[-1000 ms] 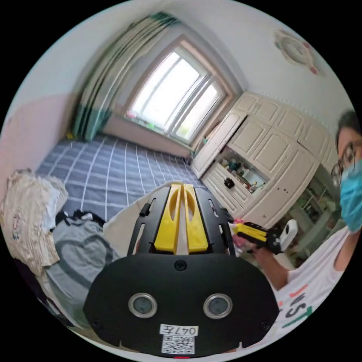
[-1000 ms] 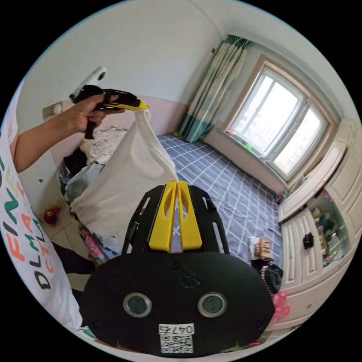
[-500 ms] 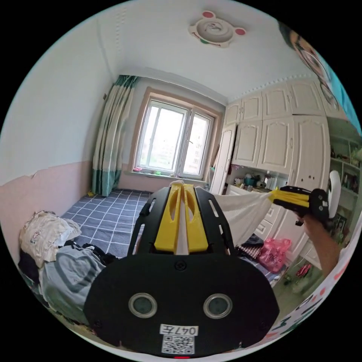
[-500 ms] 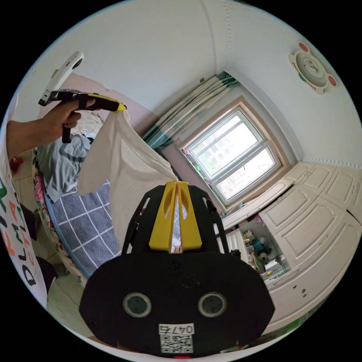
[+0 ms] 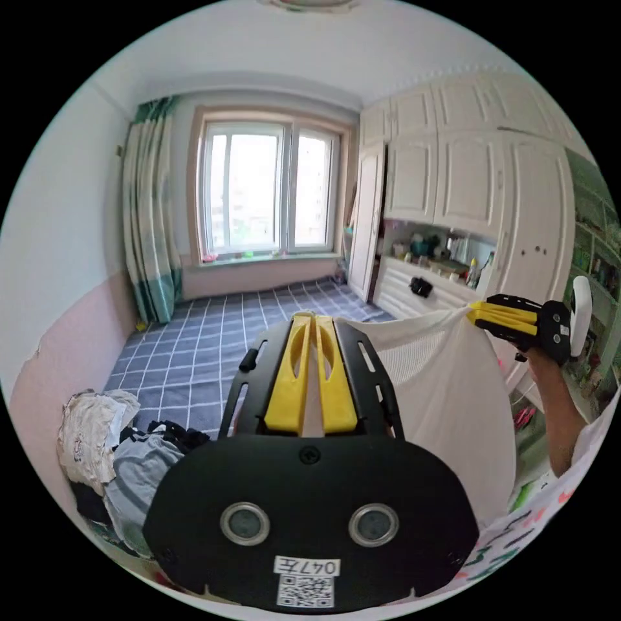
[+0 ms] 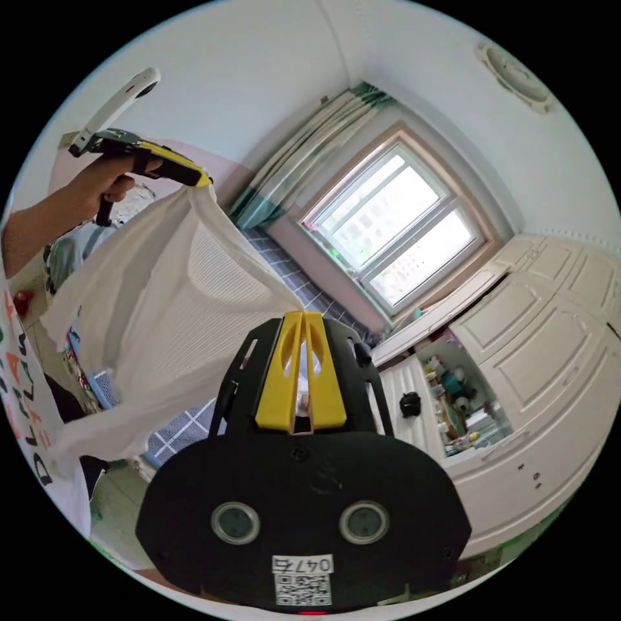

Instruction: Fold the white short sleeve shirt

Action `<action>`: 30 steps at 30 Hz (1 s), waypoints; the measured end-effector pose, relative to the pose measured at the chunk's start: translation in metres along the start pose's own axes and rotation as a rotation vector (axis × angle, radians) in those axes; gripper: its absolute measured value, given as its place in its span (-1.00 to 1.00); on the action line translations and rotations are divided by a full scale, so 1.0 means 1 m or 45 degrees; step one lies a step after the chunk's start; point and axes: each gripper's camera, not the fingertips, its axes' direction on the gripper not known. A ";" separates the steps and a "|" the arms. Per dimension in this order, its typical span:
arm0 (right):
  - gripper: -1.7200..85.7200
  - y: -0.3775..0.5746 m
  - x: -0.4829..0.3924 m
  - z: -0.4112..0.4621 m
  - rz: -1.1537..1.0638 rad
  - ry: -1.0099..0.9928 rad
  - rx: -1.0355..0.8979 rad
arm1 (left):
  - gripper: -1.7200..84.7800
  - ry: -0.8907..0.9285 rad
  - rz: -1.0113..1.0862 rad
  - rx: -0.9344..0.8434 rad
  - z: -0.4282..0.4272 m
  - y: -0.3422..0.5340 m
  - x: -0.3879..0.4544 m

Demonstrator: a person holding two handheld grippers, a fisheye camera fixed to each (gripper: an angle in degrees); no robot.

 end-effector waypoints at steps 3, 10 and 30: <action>-0.97 0.030 -0.006 0.122 0.049 -0.177 -0.153 | -0.98 -0.014 0.003 -0.220 0.119 0.020 -0.011; -0.84 0.145 -0.095 0.453 0.192 -0.435 -0.394 | -0.96 -0.096 0.061 -0.561 0.419 0.149 -0.037; -0.86 0.323 -0.360 0.500 -0.120 -0.896 -0.589 | -0.73 0.506 -0.178 -0.867 0.439 0.360 -0.110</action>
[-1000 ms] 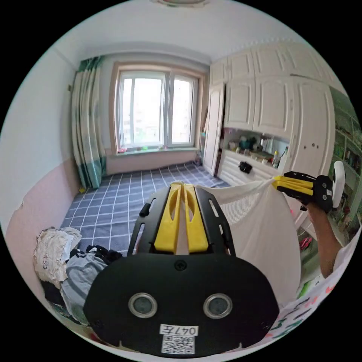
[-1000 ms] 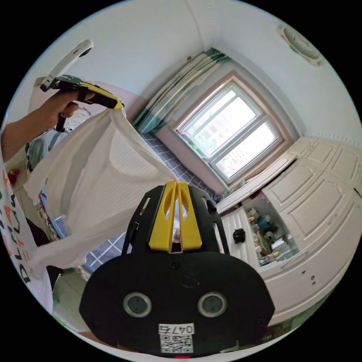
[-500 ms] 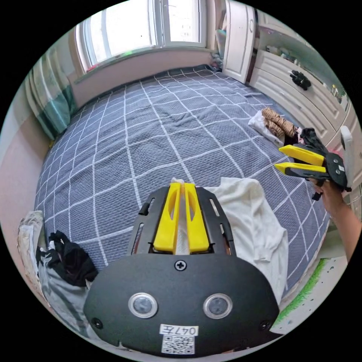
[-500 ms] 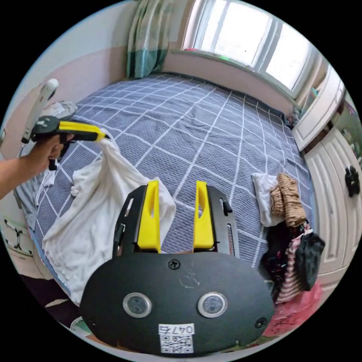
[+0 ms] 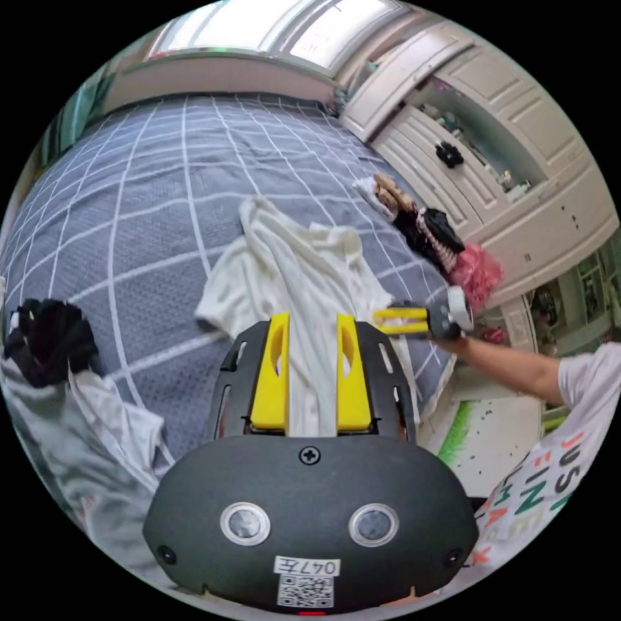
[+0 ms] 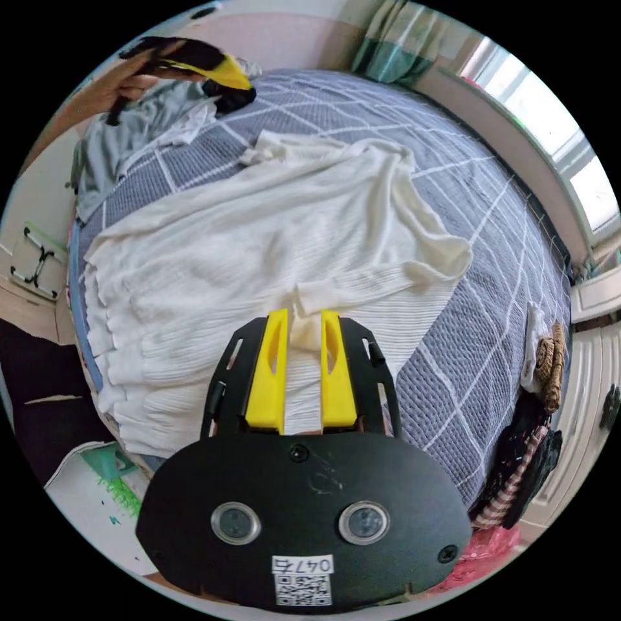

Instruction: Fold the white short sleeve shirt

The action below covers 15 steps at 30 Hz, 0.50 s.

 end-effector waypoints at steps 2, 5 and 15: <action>-0.93 0.002 0.003 0.015 -0.061 0.001 -0.080 | -0.79 -0.017 0.006 -0.048 0.012 0.049 0.016; -0.96 0.016 0.031 -0.002 -0.011 0.036 -0.025 | -0.91 -0.102 -0.052 -0.083 0.022 0.102 0.030; -0.69 0.166 0.115 -0.055 0.737 0.217 0.111 | -0.95 -0.415 0.056 -0.265 0.081 0.170 0.074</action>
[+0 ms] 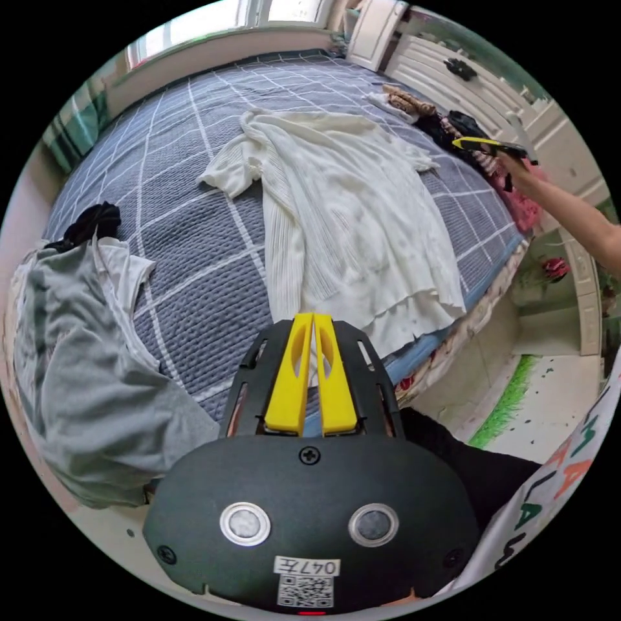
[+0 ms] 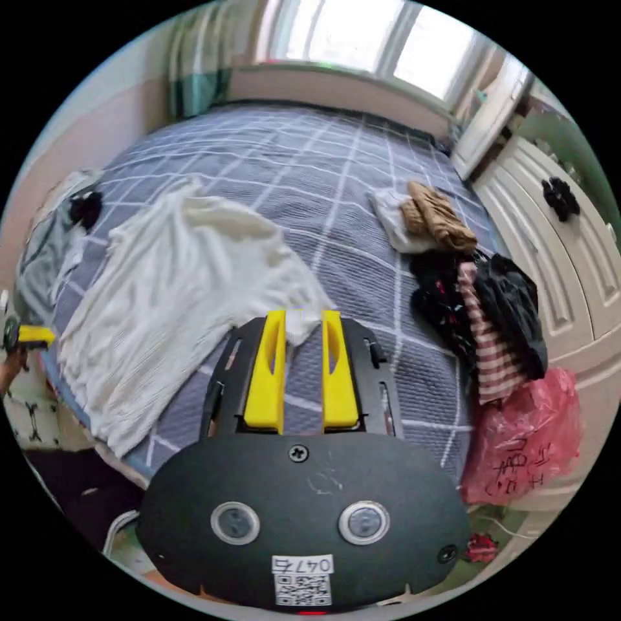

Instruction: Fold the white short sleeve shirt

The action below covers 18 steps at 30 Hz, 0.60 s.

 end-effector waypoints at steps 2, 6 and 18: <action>-0.66 0.032 -0.058 -0.017 -0.139 -0.148 0.007 | -0.89 -0.015 0.091 -0.019 0.008 0.007 0.017; -0.63 0.116 -0.206 -0.043 -0.442 -0.449 -0.037 | -0.79 -0.005 0.186 -0.035 0.019 0.014 0.036; -0.60 0.179 -0.293 -0.010 -0.642 -0.289 -0.180 | -0.93 -0.361 0.627 -0.172 0.102 0.021 0.102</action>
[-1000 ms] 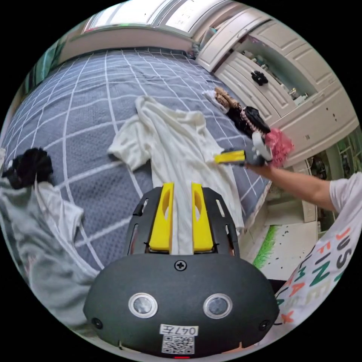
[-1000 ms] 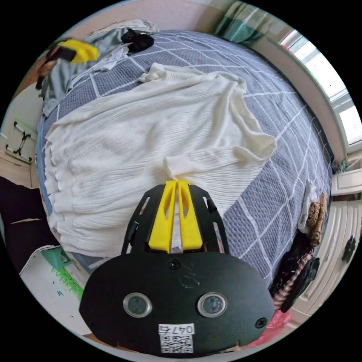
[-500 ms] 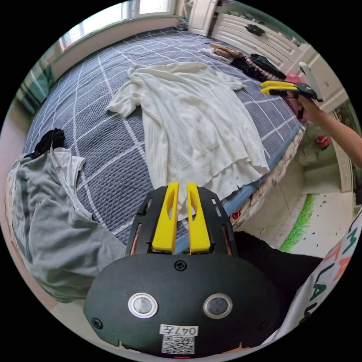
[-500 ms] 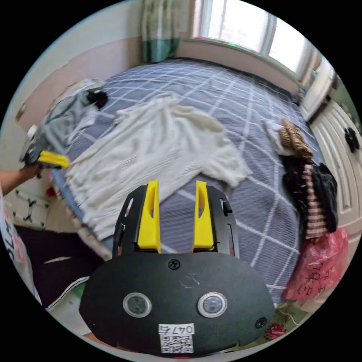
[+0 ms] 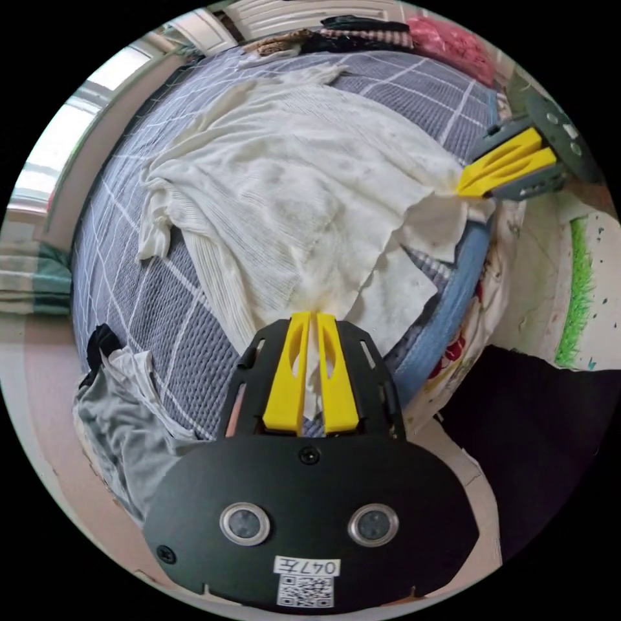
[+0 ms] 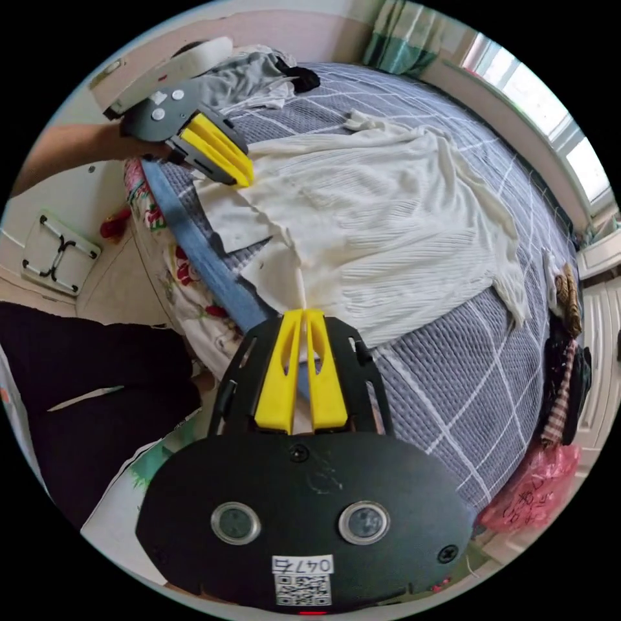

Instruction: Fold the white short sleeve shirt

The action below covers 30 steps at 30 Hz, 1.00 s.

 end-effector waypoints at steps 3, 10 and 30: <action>-0.60 0.022 0.008 -0.014 0.060 -0.022 0.024 | -0.97 0.020 -0.015 0.025 -0.001 0.004 0.003; -0.60 0.057 0.023 -0.046 0.117 -0.254 0.099 | -0.98 0.067 -0.079 0.073 -0.021 0.034 -0.001; -0.62 0.068 -0.007 -0.054 0.080 -0.009 0.087 | -0.78 0.121 0.173 0.191 0.010 0.030 0.029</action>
